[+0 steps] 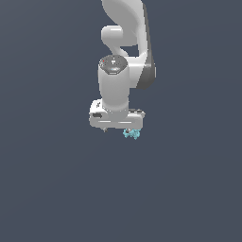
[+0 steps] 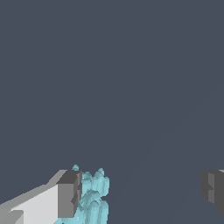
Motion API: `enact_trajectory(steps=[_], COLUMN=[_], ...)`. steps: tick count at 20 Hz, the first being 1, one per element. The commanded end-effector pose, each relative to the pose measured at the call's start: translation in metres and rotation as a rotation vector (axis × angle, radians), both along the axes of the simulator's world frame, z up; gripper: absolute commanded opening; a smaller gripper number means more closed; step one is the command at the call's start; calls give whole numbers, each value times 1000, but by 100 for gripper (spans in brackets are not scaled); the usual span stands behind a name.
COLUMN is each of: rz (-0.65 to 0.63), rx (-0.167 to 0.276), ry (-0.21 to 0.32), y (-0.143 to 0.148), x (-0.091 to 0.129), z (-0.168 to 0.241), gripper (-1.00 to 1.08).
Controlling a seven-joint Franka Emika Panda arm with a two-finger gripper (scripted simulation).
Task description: Pick up the object and move it to a goal position.
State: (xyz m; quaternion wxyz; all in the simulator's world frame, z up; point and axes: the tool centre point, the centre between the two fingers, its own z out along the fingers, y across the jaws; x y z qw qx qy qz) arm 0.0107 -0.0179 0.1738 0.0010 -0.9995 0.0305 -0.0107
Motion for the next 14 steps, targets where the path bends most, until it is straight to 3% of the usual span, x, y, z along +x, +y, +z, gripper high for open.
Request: enact_trajectory(steps=[1, 14], rz=[0, 27], rx=[0, 24], ry=[0, 22], y=[0, 9], x=[0, -5], z=[0, -8], gripper=[100, 100])
